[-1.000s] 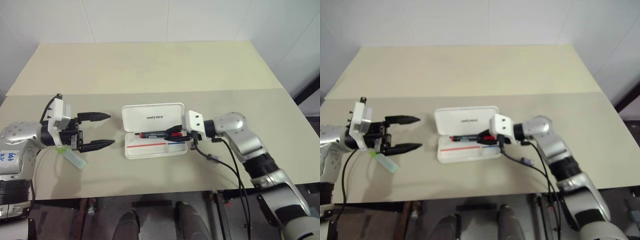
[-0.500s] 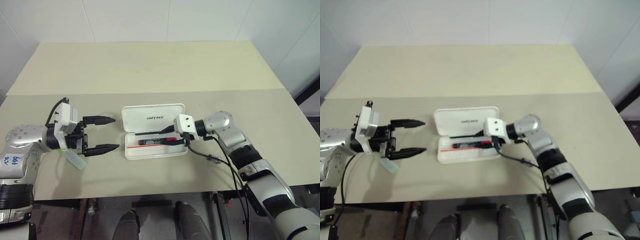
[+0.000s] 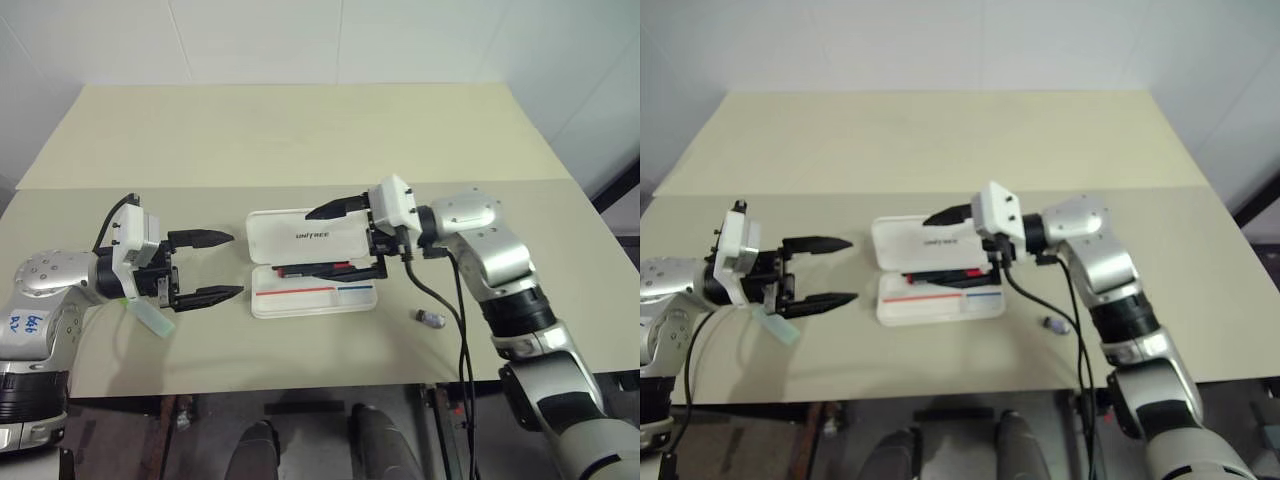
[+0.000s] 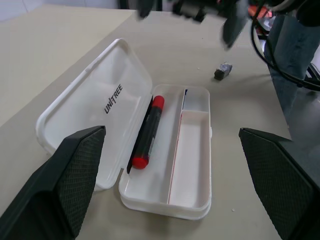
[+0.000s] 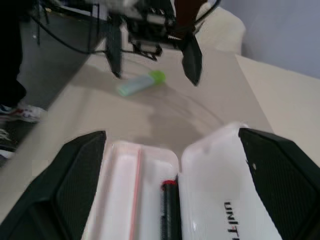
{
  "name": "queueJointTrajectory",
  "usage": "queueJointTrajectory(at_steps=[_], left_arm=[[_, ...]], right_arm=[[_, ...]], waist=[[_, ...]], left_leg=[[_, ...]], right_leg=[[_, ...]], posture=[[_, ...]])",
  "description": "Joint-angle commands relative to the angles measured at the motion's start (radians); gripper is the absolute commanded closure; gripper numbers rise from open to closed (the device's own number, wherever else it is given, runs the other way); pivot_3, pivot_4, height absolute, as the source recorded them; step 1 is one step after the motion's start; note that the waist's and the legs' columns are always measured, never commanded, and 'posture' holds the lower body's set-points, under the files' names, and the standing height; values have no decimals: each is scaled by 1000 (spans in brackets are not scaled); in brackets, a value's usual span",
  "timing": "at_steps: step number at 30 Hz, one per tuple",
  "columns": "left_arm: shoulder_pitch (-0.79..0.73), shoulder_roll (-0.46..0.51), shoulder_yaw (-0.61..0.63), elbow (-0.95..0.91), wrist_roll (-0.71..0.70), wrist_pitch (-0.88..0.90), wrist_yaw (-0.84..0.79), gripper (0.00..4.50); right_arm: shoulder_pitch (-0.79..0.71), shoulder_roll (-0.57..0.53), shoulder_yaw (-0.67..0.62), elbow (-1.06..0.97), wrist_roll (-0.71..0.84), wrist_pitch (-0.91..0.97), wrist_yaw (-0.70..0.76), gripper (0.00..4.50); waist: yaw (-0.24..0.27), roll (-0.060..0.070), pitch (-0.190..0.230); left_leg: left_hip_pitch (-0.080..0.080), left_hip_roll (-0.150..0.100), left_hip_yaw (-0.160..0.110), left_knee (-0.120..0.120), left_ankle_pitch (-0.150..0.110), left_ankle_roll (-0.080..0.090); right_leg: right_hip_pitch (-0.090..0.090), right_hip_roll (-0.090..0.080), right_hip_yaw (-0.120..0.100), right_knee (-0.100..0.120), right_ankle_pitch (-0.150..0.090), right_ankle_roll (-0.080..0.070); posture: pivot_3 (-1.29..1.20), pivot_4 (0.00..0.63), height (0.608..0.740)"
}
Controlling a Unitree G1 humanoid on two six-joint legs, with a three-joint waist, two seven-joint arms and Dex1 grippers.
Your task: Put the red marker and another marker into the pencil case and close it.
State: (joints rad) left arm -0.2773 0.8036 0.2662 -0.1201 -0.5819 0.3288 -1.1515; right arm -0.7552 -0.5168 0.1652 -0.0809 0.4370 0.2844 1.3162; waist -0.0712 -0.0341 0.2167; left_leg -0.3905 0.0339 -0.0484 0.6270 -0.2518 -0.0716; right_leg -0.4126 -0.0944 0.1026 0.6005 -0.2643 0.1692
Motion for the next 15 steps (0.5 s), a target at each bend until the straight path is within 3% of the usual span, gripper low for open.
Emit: queueJointTrajectory(at_steps=[1,7,12,15], left_arm=[[45,-78,101,-121,-47,28,192,0],[207,-227,178,-351,-22,115,529,0],[260,-323,197,-470,51,206,826,0],[264,-499,201,-586,162,314,1166,0]], right_arm=[[82,-86,-129,-178,122,141,-61,29],[197,-219,-315,-153,140,183,-152,29],[201,-247,-372,-60,115,132,-187,29],[196,-257,-366,60,62,35,-168,29]], waist=[[12,0,0],[17,-1,0],[18,-1,-1],[17,-2,-1]], left_leg=[[0,0,0,1,-1,0],[1,0,1,2,-1,0],[2,0,1,3,0,1],[2,-1,2,4,0,1]], right_leg=[[0,0,0,-1,-1,0],[2,0,0,-6,0,0],[4,0,0,-8,-1,-3],[6,0,2,-11,-2,-8]], posture=[[0,150,740],[0,150,740],[0,150,740],[0,150,740]])
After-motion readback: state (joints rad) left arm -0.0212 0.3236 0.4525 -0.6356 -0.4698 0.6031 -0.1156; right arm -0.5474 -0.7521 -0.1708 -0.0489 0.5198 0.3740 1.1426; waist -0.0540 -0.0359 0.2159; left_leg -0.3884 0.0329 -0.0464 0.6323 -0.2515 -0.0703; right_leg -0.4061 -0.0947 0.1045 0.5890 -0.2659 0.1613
